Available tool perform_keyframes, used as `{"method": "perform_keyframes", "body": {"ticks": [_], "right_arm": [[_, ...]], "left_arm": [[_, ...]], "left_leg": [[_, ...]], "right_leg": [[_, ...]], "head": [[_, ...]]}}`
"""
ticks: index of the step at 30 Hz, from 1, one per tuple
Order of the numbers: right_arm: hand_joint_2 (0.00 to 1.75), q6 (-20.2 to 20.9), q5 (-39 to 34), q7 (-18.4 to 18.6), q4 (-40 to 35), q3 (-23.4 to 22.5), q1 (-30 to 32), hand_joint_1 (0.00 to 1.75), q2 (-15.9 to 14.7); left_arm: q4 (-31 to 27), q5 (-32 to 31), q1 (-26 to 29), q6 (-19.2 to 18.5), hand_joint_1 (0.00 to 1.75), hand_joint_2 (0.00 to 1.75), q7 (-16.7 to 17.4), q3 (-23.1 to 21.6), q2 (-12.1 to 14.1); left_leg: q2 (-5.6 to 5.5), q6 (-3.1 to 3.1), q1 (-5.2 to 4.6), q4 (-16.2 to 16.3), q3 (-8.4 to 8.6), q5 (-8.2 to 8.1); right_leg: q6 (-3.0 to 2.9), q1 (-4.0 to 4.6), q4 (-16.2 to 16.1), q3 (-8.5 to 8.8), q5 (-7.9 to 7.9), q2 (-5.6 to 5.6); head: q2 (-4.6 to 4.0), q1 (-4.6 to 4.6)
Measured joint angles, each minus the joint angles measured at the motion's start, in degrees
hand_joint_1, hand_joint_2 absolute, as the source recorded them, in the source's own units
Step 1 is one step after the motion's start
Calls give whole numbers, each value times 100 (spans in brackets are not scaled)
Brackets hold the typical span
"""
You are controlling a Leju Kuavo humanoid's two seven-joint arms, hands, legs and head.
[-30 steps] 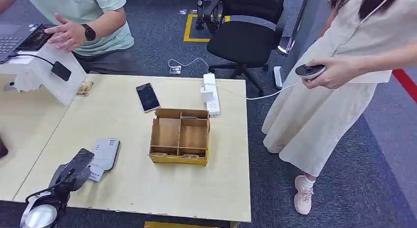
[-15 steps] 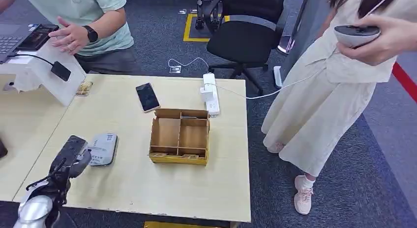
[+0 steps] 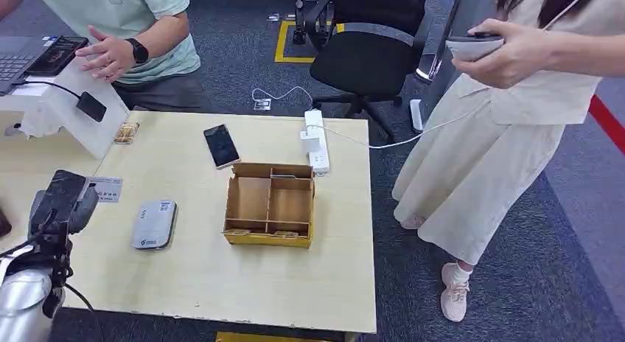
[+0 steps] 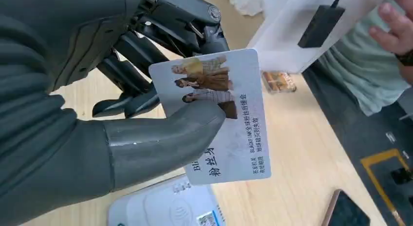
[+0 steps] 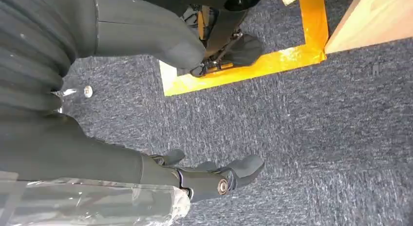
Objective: Pass the card to the sensor for recognition and then transmit it.
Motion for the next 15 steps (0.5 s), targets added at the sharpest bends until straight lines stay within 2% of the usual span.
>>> {"method": "perform_keyframes", "body": {"ticks": [3, 7, 11, 15], "right_arm": [[175, -2, 20, 0, 0, 0, -14, 0, 0], [175, -7, 81, 4, 0, 20, -33, 0, 0], [175, -7, 120, 7, 0, 31, -47, 0, 0], [175, -9, 140, 15, 2, 76, -52, 0, 0]], "left_arm": [[70, -272, -138, 175, 175, 175, -88, -66, -75], [310, -1252, -458, 620, 175, 175, -301, -319, -258], [626, -1723, -812, 757, 175, 175, -315, -612, -461], [1066, -2469, -1280, 1027, 175, 175, -317, -882, -606]], "left_leg": [[1, 0, -1, 1, 0, 0], [-8, 0, -2, 2, 0, 0], [-4, 0, -2, 2, 1, 0], [-5, 0, -2, 5, 1, 1]], "right_leg": [[0, 0, 0, -2, 0, 2], [0, -1, -1, -1, 0, -7], [-3, -1, -1, -1, 3, 0], [-3, -1, -1, -2, 4, -5]], "head": [[0, 0], [0, 0], [0, -2], [0, -2]]}}
